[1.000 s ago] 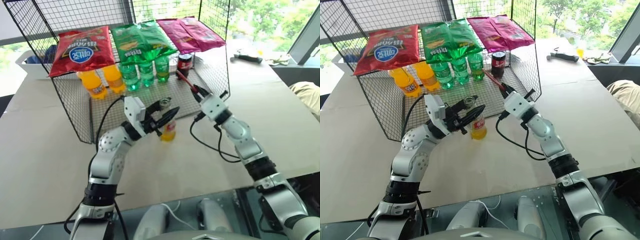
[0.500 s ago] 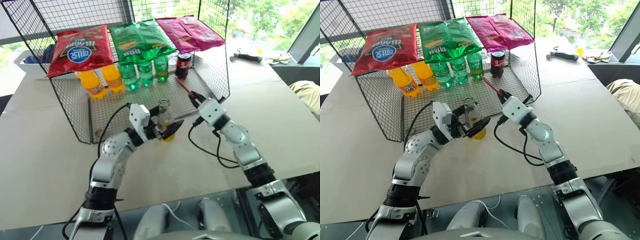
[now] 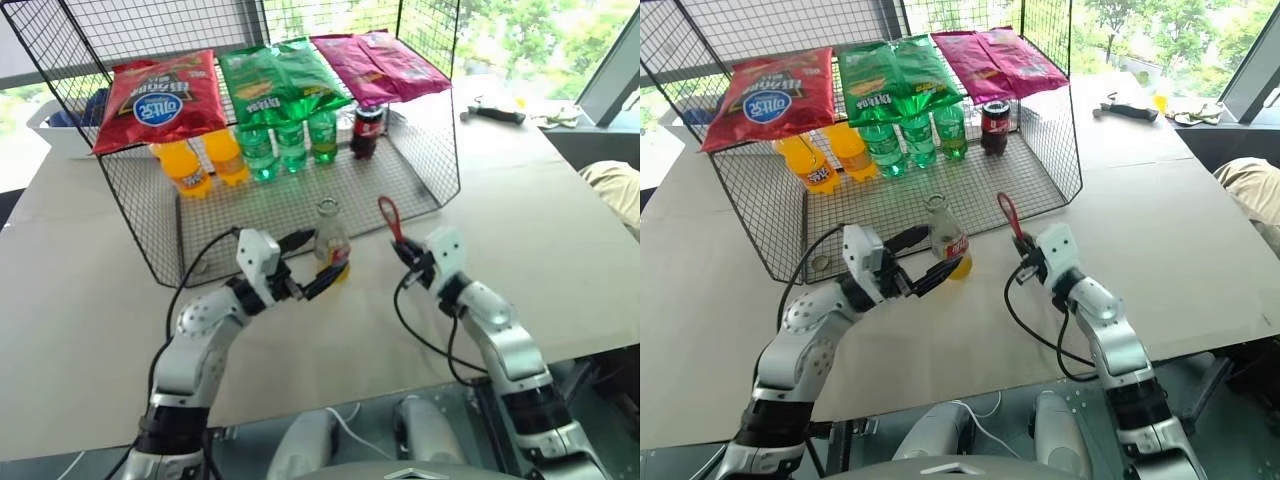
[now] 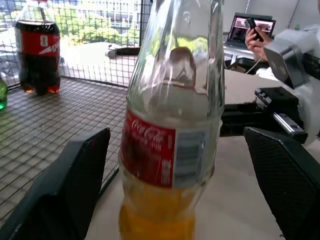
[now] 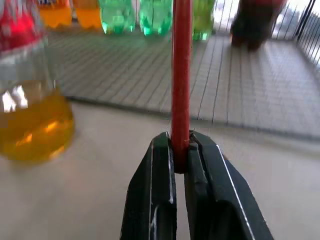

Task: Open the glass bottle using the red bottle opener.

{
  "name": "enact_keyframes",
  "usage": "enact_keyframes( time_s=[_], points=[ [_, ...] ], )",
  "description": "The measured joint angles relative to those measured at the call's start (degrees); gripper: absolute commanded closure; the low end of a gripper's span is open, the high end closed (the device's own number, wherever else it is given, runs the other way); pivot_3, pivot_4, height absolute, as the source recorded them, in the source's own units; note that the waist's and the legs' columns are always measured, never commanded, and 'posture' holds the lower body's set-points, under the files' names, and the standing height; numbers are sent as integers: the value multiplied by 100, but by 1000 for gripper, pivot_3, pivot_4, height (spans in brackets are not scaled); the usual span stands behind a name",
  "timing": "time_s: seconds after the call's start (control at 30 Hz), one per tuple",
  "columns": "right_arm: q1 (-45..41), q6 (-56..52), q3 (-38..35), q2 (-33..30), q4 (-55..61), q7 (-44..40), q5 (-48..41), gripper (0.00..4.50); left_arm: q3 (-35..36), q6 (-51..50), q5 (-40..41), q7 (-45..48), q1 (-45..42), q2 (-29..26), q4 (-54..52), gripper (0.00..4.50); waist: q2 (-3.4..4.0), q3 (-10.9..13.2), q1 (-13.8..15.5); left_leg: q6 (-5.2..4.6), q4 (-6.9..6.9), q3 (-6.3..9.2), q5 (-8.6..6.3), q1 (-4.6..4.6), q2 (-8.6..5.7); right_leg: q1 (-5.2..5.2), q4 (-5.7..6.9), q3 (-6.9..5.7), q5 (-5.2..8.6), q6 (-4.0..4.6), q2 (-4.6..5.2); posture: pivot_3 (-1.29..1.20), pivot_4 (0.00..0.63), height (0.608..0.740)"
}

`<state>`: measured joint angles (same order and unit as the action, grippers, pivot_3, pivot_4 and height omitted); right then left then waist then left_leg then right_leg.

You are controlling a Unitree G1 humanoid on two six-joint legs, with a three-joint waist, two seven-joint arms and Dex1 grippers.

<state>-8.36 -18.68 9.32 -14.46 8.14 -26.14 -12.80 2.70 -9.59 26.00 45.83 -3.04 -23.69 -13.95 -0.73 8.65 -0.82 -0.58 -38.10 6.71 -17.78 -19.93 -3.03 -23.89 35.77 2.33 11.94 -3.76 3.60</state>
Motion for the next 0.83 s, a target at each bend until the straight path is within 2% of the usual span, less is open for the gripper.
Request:
enact_keyframes(
  time_s=[0.07,0.27,0.4,0.57,0.73,0.83],
  points=[
    [93,-478,-79,-98,278,-84,-260,2917,89,-3,15,3,225,-85,-128,0,0,0,-2,-16,0,0,-9,2,3,1,0,-1,0,0,-2,0,150,740],
    [480,-1217,-311,-623,952,-358,-692,93,549,-15,48,-3,1289,-388,-285,0,2,3,12,-17,2,1,-10,1,4,5,-9,-7,2,-2,-2,0,150,740],
    [718,-1098,-687,-1058,998,-484,-713,93,897,-18,10,-178,1957,-498,-460,0,2,3,26,-28,-2,0,-17,1,2,13,-13,-12,3,-4,3,0,150,740],
    [1165,-210,-1088,-1585,980,-940,-542,93,1101,-14,-198,-463,2802,-512,-752,0,-2,5,16,-30,0,-2,-19,3,11,14,-16,-14,5,-6,0,0,150,740],
    [1825,807,-1266,-1926,981,-1651,-541,93,1199,46,-583,-785,3312,-504,-1029,0,-4,9,24,-34,-2,-8,-21,5,11,21,-19,-14,7,-10,3,0,150,740],
    [1945,1046,-1423,-2011,968,-1858,-552,93,1247,117,-675,-880,3358,-488,-1043,0,-8,12,22,-35,-10,-10,-21,6,13,25,-19,-11,13,-17,2,0,150,740]
  ],
)
